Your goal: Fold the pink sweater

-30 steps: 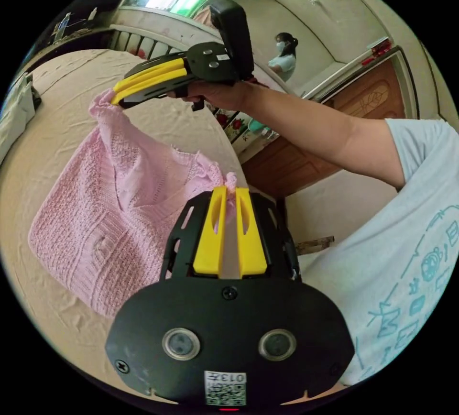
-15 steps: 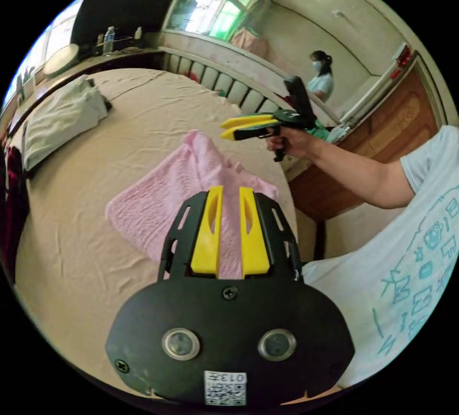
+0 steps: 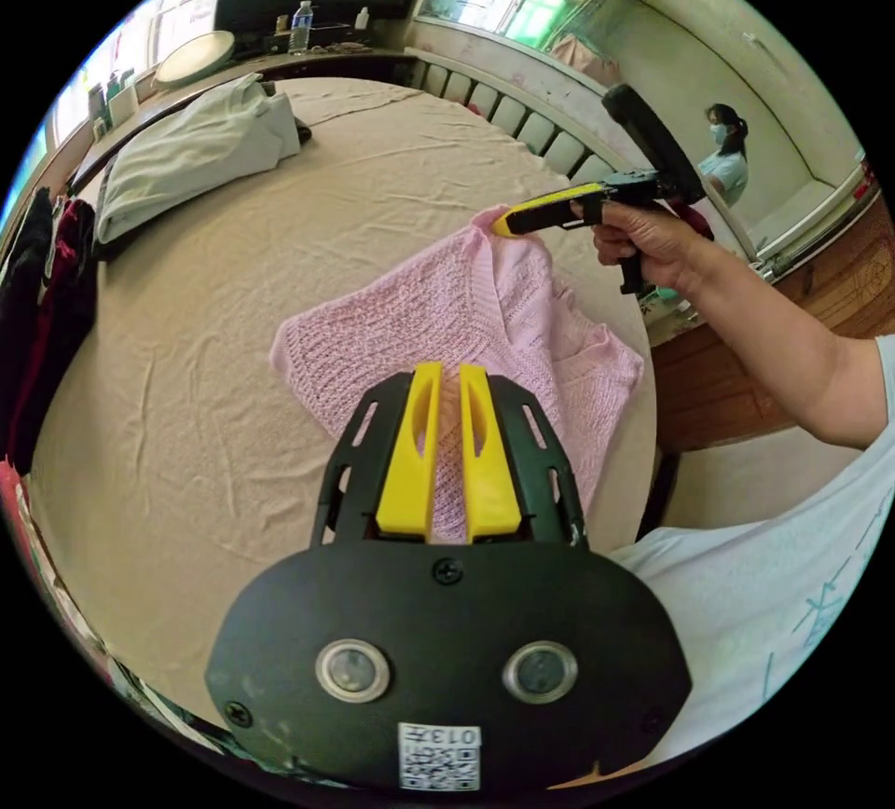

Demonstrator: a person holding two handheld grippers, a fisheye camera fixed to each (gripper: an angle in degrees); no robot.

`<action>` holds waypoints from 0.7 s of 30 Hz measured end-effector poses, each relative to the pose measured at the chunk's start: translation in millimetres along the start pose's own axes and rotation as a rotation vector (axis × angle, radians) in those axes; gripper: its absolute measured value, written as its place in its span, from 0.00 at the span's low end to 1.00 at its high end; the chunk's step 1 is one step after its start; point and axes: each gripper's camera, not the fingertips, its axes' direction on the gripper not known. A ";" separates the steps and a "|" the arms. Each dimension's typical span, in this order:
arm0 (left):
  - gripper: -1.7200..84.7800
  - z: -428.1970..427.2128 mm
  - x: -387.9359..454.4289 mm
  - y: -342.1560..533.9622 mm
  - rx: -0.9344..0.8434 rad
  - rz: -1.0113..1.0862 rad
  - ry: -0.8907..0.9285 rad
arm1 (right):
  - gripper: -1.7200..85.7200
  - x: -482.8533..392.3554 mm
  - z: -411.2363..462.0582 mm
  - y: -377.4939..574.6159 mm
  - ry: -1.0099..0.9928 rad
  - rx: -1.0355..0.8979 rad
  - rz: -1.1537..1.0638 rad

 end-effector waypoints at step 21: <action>0.03 -39.4 56.7 -14.2 0.050 0.176 -0.236 | 0.15 -20.6 -34.9 130.9 0.071 0.065 0.029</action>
